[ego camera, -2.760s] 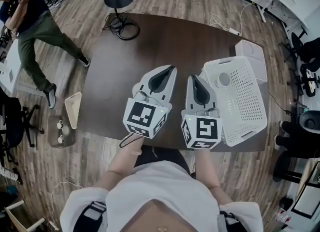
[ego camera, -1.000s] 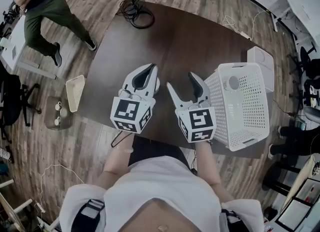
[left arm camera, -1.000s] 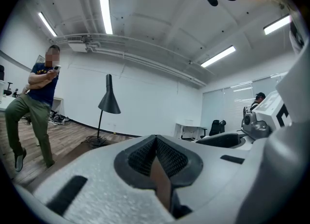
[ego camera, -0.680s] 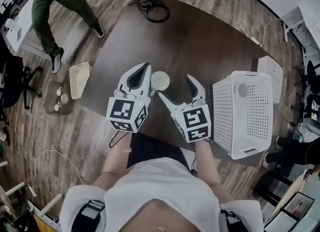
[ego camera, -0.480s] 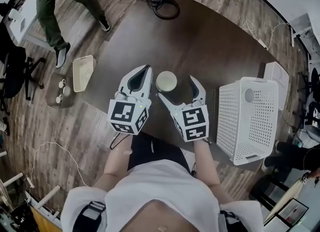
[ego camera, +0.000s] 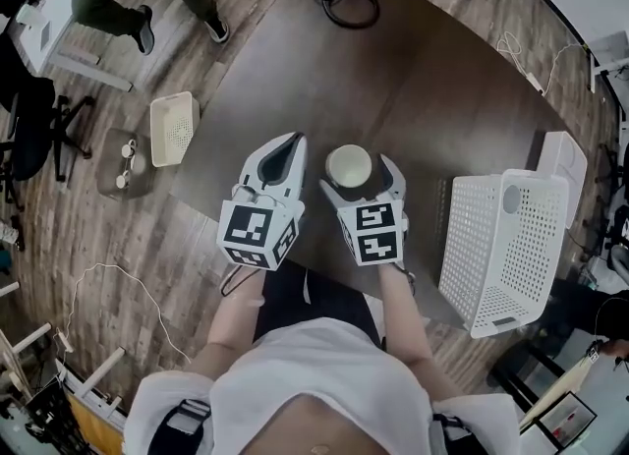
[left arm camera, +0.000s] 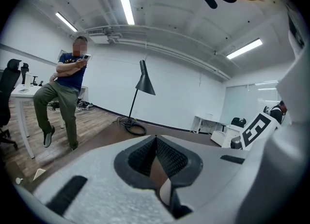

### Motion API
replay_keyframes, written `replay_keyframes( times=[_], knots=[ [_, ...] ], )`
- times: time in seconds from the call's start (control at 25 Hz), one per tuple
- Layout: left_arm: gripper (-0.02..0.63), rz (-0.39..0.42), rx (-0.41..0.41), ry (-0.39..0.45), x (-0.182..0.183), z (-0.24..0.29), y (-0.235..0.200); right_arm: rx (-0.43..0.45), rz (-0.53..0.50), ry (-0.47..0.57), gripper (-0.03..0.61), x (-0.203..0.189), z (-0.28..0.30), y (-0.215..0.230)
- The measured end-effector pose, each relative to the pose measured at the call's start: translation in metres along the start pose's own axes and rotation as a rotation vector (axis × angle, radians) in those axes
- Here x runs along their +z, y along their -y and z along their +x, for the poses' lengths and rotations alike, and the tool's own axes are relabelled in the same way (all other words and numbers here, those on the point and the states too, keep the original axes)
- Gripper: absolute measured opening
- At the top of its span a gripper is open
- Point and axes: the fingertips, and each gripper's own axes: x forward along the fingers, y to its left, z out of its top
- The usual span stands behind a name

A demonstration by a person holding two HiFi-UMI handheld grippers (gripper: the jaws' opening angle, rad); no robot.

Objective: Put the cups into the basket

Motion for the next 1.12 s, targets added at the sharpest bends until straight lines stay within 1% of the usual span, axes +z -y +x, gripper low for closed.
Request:
replay_keyframes(
  times=[0.24,0.48,0.76,0.96,1.12],
  knots=[
    [0.011,-0.02,-0.03,-0.032,-0.012,0.014,-0.008,-0.01,0.036,-0.059,0.449,-0.009,0.017,0.001],
    [0.011,-0.035,-0.059,-0.056,-0.02,0.027,-0.013,-0.02,0.058,-0.09,0.449,-0.011,0.028,0.001],
    [0.011,-0.062,-0.077,-0.073,-0.026,0.04,-0.021,-0.059,0.025,-0.165,0.449,-0.016,0.037,0.006],
    [0.011,-0.081,-0.093,-0.077,-0.031,0.044,-0.019,-0.051,0.02,-0.227,0.448,-0.023,0.039,0.004],
    [0.011,-0.087,-0.104,-0.079,-0.035,0.045,-0.015,-0.039,0.008,-0.226,0.445,-0.024,0.041,0.006]
  ],
)
